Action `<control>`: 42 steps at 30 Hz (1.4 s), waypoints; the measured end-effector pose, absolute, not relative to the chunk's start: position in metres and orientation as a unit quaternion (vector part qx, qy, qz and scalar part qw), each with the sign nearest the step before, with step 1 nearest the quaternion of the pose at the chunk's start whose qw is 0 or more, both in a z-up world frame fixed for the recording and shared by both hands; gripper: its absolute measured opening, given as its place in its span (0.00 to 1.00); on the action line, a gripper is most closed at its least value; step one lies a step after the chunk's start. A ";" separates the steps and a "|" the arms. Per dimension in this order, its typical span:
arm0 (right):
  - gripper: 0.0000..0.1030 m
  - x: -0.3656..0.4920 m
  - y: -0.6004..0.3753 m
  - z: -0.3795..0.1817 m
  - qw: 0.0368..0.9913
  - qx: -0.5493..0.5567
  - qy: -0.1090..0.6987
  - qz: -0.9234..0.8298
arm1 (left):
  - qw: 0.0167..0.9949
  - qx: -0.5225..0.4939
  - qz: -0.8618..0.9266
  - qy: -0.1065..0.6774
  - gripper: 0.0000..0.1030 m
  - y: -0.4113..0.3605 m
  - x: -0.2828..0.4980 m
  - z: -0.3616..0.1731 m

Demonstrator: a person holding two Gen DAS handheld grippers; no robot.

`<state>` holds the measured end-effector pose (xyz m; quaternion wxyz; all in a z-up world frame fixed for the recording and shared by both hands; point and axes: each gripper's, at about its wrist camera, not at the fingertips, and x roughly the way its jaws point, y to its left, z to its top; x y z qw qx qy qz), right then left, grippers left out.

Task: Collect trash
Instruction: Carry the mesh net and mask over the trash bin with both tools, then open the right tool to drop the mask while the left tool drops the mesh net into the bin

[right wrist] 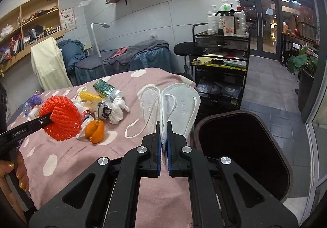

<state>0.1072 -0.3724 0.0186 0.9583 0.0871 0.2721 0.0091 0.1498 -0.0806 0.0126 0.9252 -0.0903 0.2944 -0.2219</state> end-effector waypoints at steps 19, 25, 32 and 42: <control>0.05 0.112 -0.451 -0.057 0.920 0.120 0.361 -0.099 | 0.903 -0.056 -0.296 0.306 0.13 -0.157 0.150 0.011; 0.05 0.113 -0.459 -0.078 0.908 0.130 0.384 -0.105 | 0.898 -0.045 -0.308 0.311 0.13 -0.173 0.148 0.009; 0.28 0.111 -0.463 -0.090 0.901 0.141 0.394 -0.113 | 0.890 -0.032 -0.324 0.319 0.13 -0.195 0.149 0.006; 0.77 0.089 -0.461 -0.070 0.916 0.147 0.345 -0.144 | 0.868 -0.024 -0.357 0.344 0.13 -0.230 0.156 -0.001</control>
